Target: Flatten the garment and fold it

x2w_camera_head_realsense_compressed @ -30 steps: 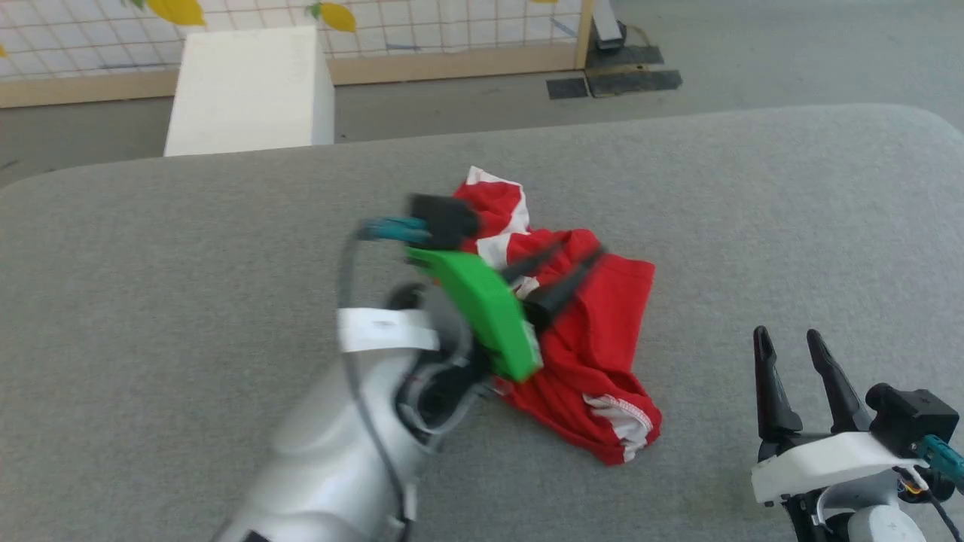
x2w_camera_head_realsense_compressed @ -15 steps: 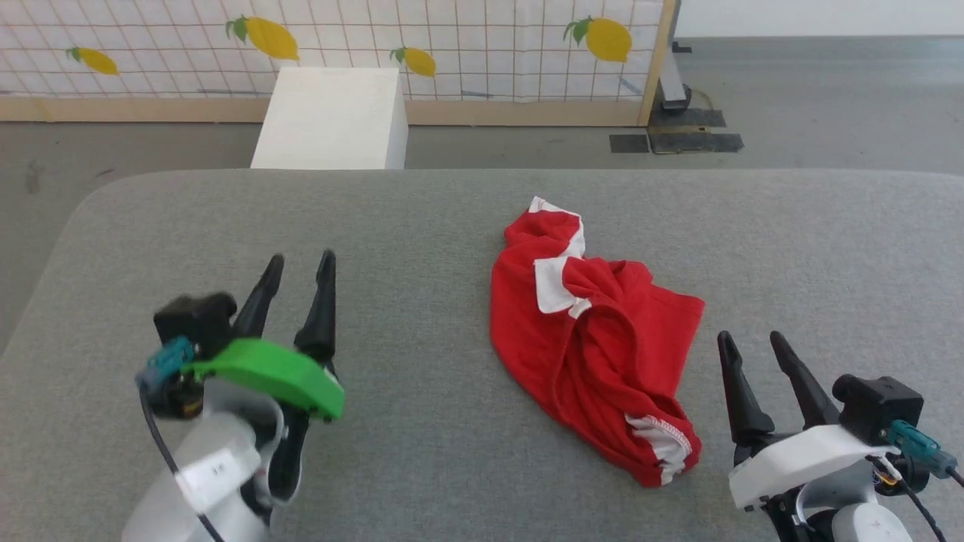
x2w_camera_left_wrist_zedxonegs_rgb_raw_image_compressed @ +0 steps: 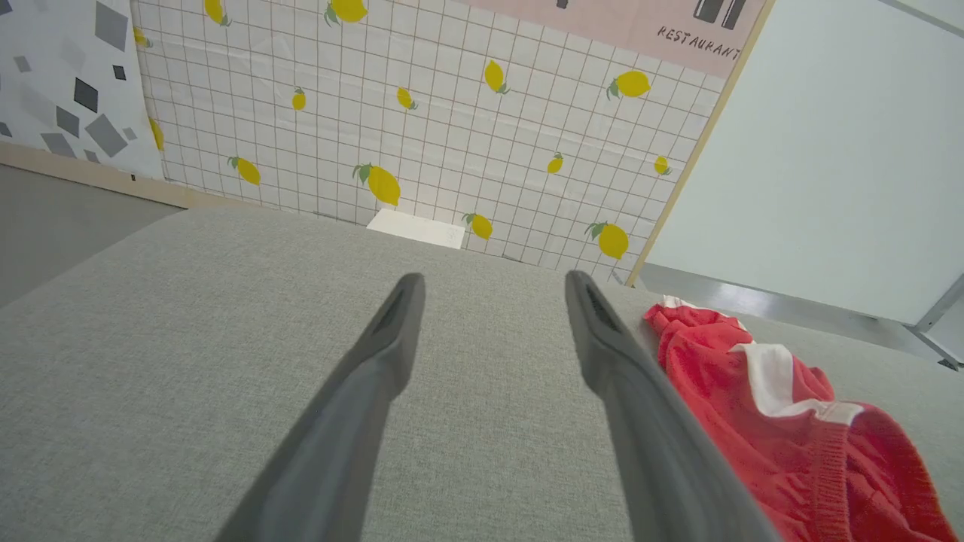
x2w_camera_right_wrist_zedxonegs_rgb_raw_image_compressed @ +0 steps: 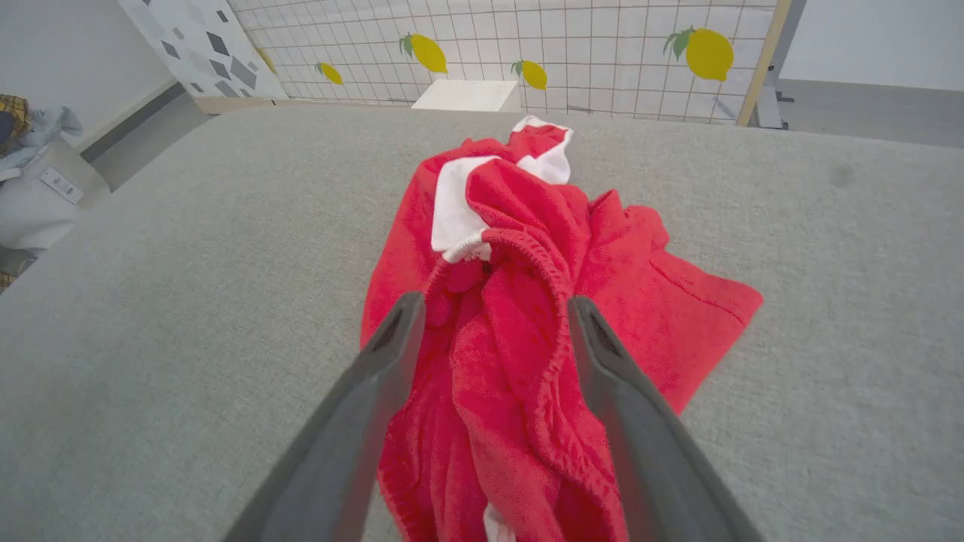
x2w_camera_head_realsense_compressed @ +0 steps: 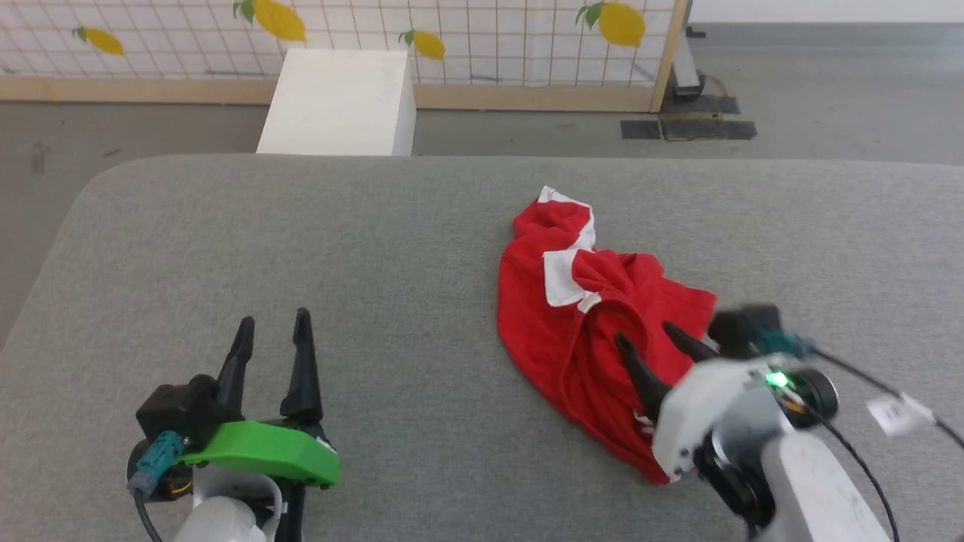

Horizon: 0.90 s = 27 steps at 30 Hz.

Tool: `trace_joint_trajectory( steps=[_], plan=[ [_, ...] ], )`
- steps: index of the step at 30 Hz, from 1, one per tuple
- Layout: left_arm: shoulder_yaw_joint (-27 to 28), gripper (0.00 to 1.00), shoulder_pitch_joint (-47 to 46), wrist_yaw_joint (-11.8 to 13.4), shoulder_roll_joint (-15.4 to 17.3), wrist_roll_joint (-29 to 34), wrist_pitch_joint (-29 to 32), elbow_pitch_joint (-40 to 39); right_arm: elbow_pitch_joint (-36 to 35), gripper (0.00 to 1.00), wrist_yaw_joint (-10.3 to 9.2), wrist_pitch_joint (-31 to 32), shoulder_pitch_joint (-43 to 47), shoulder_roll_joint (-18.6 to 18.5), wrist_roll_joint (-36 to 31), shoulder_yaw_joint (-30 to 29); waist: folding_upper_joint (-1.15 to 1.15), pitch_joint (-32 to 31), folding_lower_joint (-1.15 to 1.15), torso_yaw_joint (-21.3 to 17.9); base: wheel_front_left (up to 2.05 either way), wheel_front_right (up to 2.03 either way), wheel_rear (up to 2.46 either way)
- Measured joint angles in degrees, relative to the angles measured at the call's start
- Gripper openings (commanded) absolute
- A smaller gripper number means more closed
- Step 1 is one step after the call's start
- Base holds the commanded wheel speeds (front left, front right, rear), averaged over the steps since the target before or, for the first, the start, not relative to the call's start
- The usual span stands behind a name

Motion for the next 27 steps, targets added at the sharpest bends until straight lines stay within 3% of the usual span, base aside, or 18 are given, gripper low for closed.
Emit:
trace_joint_trajectory(
  steps=[6, 15, 16, 17, 18, 24, 27],
  plan=[
    [-0.4, 1.0, -0.2, -1.8, -2.5, 1.8, 0.0, -0.4, 7.3, 1.0, 0.0, 5.5, -8.2, -0.1, -1.0, 2.2, 0.0, 1.9, 0.0, 2.5, 0.0, 0.0, 0.0],
    [0.3, 1.0, -1.3, -4.4, -5.5, 3.8, 0.0, 0.8, 14.7, 1.0, 0.0, 4.9, -14.1, 0.0, -1.1, 4.3, 0.0, 5.4, 0.0, 6.7, 0.0, 0.0, 0.0],
    [0.5, 1.0, -1.4, -4.5, -5.6, 4.0, 0.0, 0.8, 15.3, 0.48, 0.0, 4.9, -14.4, 0.0, -1.1, 4.5, 0.0, 5.8, 0.0, 7.1, 0.0, 0.0, 0.0],
    [0.9, 1.0, -1.4, -4.7, -5.7, 4.1, 0.0, 0.9, 15.6, 0.27, 0.0, 4.5, -14.7, 0.0, -1.1, 4.6, 0.0, 6.2, 0.0, 7.4, 0.0, 0.0, 0.0],
    [1.1, 1.0, -1.4, -4.9, -5.7, 4.3, 0.0, 1.0, 15.8, 0.0, 0.0, 4.2, -15.0, 0.0, -1.1, 4.7, 0.0, 6.5, 0.0, 7.5, 0.0, 0.0, 0.0],
    [2.1, 1.0, -1.4, -6.0, -6.3, 5.1, 0.0, 1.4, 11.9, 0.0, 0.0, 3.8, -14.3, 0.0, 1.9, 4.4, 0.0, 7.0, 0.0, 7.0, 0.0, 0.0, 0.0],
    [2.0, 1.0, -1.4, -6.5, -6.5, 5.3, 0.0, 1.8, 6.0, 0.0, 0.0, 5.8, -10.4, 0.4, 4.6, -0.5, 0.0, 6.6, 0.0, 5.7, 0.0, 0.0, 0.0]
  ],
)
